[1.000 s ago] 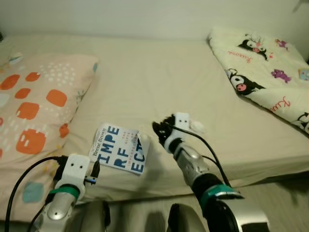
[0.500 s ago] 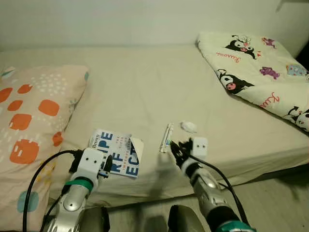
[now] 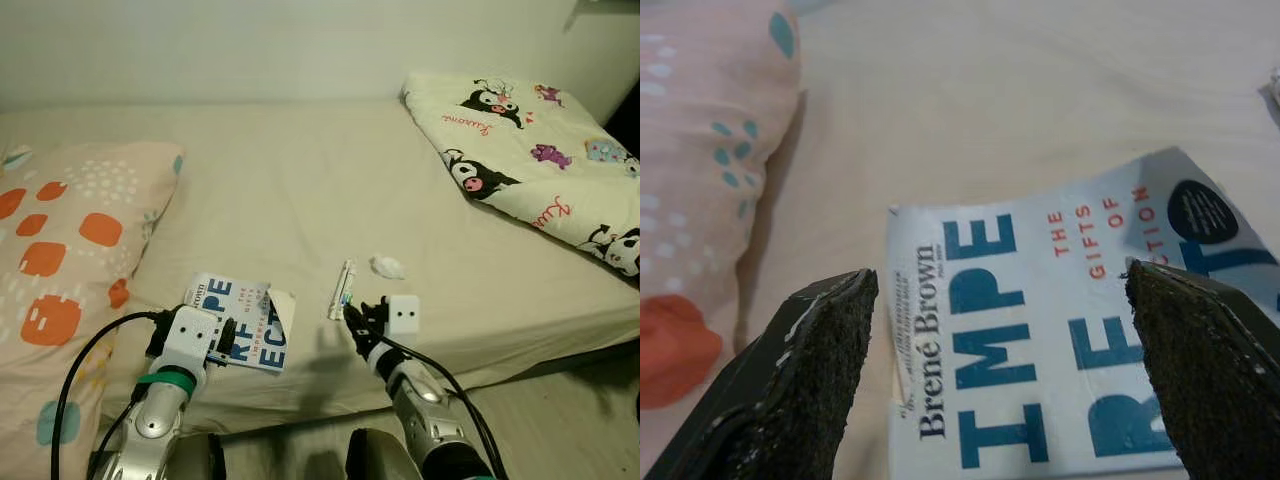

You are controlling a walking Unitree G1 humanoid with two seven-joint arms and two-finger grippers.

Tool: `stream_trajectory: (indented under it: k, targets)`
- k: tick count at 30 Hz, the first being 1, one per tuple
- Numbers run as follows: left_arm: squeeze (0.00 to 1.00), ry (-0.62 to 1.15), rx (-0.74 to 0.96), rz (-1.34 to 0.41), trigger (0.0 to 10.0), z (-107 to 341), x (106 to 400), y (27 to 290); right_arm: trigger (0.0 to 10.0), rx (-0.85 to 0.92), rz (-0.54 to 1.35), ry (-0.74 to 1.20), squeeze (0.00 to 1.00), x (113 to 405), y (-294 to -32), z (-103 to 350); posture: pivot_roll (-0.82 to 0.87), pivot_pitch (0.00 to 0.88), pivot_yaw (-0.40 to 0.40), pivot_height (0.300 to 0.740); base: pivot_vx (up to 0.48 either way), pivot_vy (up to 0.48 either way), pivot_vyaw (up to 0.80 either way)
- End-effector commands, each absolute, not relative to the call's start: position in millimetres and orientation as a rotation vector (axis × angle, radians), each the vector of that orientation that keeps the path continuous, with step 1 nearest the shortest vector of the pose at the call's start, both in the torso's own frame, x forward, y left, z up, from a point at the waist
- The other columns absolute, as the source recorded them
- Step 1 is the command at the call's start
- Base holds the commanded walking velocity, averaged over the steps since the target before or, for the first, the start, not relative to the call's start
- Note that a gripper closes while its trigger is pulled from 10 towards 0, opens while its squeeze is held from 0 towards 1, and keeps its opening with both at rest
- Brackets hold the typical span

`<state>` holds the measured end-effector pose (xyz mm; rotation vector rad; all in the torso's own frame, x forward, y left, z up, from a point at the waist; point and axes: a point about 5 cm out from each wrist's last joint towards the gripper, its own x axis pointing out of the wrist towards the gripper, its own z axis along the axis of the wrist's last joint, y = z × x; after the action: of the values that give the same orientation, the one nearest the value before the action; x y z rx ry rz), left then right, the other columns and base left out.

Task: Clean up the room

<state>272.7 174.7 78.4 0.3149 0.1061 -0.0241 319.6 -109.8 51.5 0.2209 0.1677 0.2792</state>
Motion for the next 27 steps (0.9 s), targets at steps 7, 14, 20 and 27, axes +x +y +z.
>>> stream_trajectory:
  k: [7,14,20,27]
  targets:
    - [0.00,0.113,0.309,-0.011,10.0,75,272,177,10.0,0.218,0.272,0.212,0.00,315,-109,43,0.06,0.000,-0.049,0.670,0.000,0.000,0.00]
    - [0.00,0.104,0.300,0.017,10.0,76,274,180,10.0,0.223,0.272,0.217,0.00,316,-106,44,0.06,0.000,-0.048,0.695,0.000,0.000,0.00]
    - [0.00,0.101,0.288,0.022,10.0,77,276,181,10.0,0.224,0.267,0.222,0.00,316,-106,43,0.06,0.000,-0.045,0.715,0.000,0.000,0.00]
    - [0.00,0.169,0.223,0.057,10.0,65,281,186,10.0,0.204,0.239,0.291,0.00,310,-113,30,0.05,0.000,-0.044,0.740,0.000,0.000,0.00]
